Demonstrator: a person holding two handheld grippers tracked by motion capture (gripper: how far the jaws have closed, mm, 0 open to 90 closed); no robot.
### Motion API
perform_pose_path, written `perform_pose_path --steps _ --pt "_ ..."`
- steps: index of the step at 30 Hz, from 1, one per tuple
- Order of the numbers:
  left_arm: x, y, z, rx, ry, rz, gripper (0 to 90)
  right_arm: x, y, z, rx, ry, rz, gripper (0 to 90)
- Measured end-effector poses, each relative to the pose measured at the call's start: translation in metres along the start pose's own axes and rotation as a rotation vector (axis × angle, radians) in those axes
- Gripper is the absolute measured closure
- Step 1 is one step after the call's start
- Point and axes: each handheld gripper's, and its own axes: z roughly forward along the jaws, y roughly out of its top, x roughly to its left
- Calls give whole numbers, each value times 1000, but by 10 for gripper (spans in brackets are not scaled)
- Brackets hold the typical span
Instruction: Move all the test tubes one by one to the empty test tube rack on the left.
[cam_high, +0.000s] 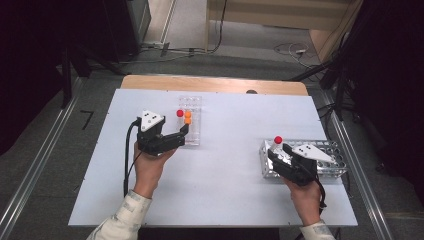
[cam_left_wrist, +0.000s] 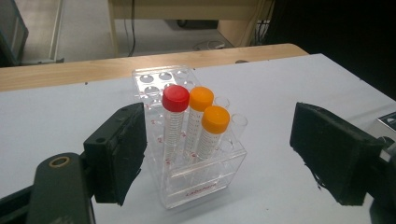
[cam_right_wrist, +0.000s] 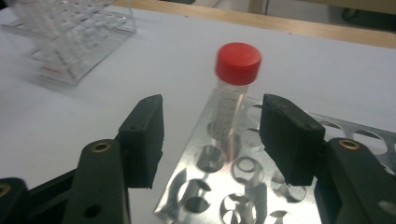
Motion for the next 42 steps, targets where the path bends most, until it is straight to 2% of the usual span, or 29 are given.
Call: perform_pose_path --steps 2,7,10,12,20,33,37,42 --pt "-1 0 1 3 -3 4 195 -1 1 7 12 2 6 475" --pt "-3 -3 3 8 -7 4 199 1 3 22 48 -32 -1 588" --pt "-3 -4 4 16 -7 8 205 0 3 26 61 -44 11 669" --pt "-3 -5 4 18 -9 9 205 -2 4 26 60 -31 20 700" --pt "-4 -5 3 15 -10 7 207 0 8 20 29 -22 11 708" --pt "-4 -5 2 15 -15 8 207 5 33 -11 -58 -30 -19 708" --pt "-5 -6 3 16 -17 7 207 10 41 -20 -86 -6 -29 709" --pt "-6 -5 1 10 -22 9 207 22 46 -23 -98 34 -56 708"
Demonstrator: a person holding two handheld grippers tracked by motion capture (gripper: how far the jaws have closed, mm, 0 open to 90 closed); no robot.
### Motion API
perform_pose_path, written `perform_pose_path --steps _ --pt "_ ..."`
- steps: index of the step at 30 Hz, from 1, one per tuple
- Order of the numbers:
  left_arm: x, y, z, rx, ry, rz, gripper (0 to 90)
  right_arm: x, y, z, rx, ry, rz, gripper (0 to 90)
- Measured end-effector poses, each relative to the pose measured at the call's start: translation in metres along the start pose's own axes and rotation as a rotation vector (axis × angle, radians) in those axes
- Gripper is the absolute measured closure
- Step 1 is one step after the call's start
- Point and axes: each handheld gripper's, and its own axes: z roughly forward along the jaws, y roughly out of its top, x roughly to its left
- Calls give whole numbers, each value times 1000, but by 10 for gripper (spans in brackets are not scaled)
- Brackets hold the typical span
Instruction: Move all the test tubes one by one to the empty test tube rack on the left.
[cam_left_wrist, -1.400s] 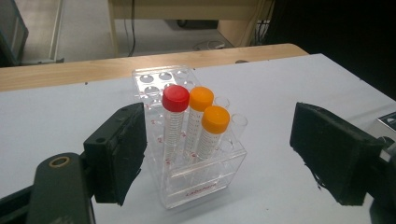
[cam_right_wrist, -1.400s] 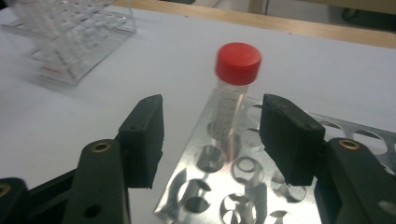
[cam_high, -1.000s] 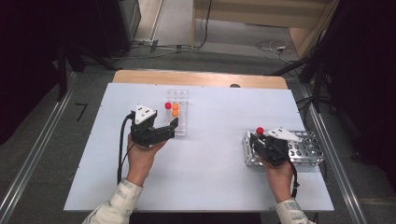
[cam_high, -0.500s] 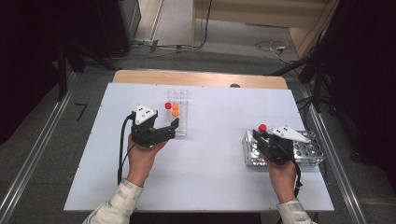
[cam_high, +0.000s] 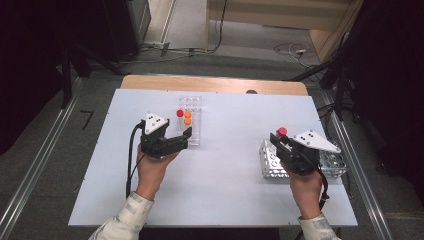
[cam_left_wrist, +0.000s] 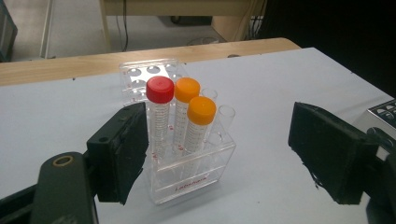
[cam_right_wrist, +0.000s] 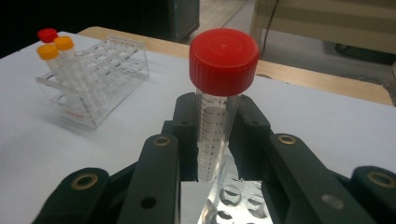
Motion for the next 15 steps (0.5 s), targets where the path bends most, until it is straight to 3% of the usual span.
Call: perform_pose_path --steps 15 --pt "-6 -1 -2 1 -20 7 208 52 1 35 47 148 -47 709"
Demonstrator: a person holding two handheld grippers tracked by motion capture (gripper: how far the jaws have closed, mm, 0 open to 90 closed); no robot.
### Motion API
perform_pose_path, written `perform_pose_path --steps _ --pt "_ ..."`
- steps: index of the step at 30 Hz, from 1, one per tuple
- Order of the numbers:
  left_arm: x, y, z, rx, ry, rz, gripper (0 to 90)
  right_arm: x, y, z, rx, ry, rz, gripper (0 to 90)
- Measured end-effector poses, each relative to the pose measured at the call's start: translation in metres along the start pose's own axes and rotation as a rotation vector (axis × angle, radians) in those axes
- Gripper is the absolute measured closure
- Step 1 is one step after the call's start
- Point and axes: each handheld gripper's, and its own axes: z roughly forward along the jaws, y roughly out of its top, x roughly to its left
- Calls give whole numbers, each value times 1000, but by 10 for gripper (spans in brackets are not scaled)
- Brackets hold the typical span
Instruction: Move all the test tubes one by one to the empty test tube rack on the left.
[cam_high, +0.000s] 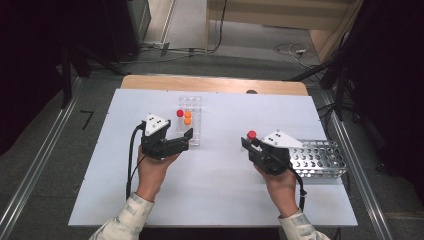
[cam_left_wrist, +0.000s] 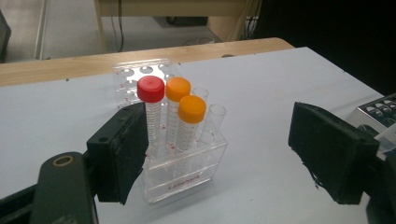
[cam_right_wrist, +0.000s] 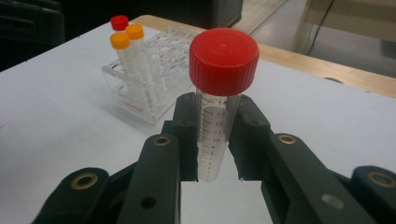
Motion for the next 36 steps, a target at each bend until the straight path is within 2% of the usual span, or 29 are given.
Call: perform_pose_path --steps 10,15,20,24,29,33,36 --pt "-9 0 0 -2 -31 10 208 29 -1 37 49 74 -23 709" --pt "-11 0 -1 1 -55 8 210 44 -1 55 71 84 -42 709" --pt "-16 -1 -1 0 -88 25 252 58 2 70 94 101 -67 708" --pt "-22 -3 1 20 -117 50 288 68 3 78 108 114 -80 708" --pt "-28 -5 3 35 -163 86 401 75 5 83 116 127 -88 708" --pt "-32 -8 5 44 -174 120 519 79 8 82 109 136 -98 709" --pt "-33 -9 5 40 -181 129 624 81 9 81 105 141 -100 708"
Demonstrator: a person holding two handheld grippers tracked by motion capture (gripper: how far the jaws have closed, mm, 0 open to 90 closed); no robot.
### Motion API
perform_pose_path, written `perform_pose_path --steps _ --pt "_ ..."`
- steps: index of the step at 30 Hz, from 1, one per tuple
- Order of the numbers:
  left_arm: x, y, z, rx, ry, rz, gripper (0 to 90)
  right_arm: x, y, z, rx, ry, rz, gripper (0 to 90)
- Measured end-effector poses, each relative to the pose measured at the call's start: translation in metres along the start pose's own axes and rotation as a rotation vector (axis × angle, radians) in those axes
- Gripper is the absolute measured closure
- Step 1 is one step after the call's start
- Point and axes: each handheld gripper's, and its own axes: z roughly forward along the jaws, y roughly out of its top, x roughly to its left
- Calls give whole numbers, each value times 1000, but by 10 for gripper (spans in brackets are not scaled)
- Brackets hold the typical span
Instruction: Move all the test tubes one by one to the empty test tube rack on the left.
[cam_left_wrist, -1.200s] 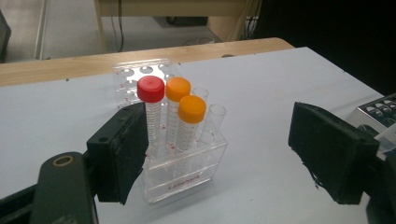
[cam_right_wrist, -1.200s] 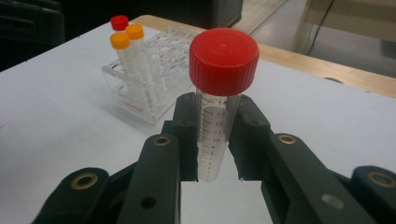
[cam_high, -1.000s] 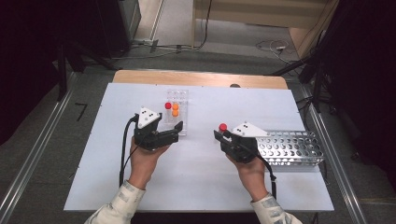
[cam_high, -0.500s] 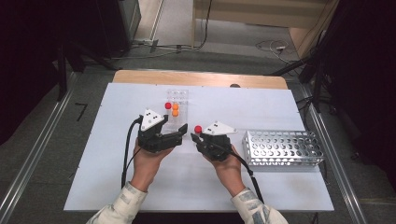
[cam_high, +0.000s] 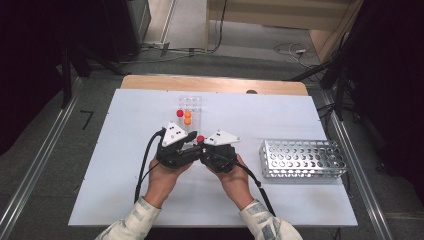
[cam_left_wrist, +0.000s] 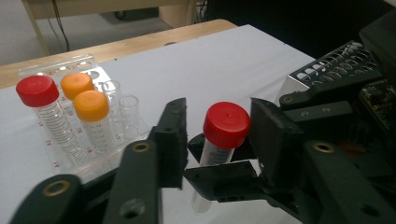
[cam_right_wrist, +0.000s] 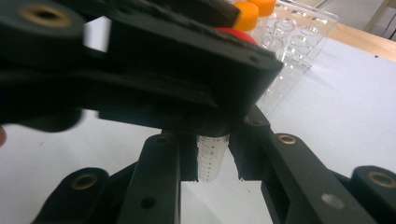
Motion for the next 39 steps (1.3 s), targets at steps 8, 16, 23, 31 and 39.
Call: perform_pose_path --steps 8,16,23,31,39 --pt "-1 -1 1 8 -1 26 700 0 0 0 5 5 -1 706" --pt "5 2 -4 -4 3 4 704 3 -1 -9 -17 54 1 393" --pt "19 4 -12 -19 33 -32 704 -6 -9 -29 -30 48 8 318" --pt "35 6 -19 -39 66 -69 704 -22 -21 -55 -56 31 23 310" --pt "43 12 -26 -57 87 -83 705 -36 -32 -75 -75 9 52 311"
